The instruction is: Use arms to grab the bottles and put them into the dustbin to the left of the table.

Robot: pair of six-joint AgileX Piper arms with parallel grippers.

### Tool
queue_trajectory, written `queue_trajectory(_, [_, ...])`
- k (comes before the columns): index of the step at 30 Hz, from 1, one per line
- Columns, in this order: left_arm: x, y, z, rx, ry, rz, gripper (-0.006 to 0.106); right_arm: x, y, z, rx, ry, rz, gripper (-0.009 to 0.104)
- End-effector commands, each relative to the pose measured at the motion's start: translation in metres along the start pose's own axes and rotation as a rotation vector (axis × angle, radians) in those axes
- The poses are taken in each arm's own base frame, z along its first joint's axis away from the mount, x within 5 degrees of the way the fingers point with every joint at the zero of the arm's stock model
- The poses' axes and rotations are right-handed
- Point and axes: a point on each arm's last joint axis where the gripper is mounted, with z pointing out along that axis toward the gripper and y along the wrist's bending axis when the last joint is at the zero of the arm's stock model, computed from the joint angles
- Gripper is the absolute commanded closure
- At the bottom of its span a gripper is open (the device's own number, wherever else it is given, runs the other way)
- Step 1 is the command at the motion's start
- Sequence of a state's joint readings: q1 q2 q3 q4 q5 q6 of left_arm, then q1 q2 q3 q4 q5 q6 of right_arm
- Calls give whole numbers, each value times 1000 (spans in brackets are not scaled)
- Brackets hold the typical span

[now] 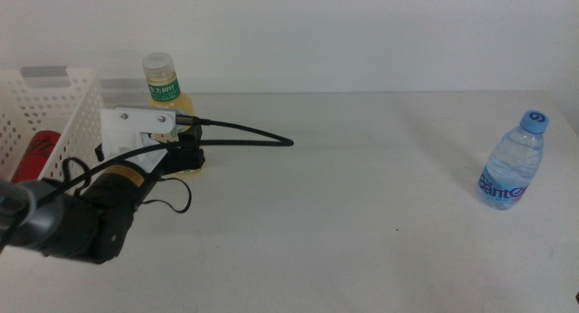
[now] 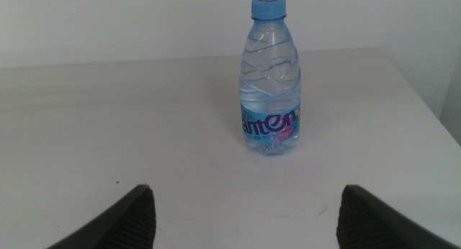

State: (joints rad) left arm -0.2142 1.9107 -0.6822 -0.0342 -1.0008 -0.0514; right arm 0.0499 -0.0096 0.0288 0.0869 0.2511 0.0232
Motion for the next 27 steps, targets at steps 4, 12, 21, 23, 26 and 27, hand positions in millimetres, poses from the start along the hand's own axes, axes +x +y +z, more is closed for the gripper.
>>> queue_trajectory(4, [-22,-1,24,-12,-132,-8,10,-11,0,-3,3,-110,-19,29])
queue_trajectory(12, [-15,5,54,-38,-157,-18,12,-11,0,-3,3,-110,-19,29])
queue_trajectory(21, [-18,3,51,-33,-162,-13,77,-11,0,-3,3,-110,-19,29])
queue_trajectory(23, [-24,2,45,-22,-168,10,96,-11,0,-3,3,-110,-19,29])
queue_trajectory(26, [-33,1,26,-13,-166,45,105,-11,0,-3,3,-110,-19,29])
queue_trajectory(27, [-37,1,18,-12,-155,39,105,-11,0,-3,3,-110,-19,29])
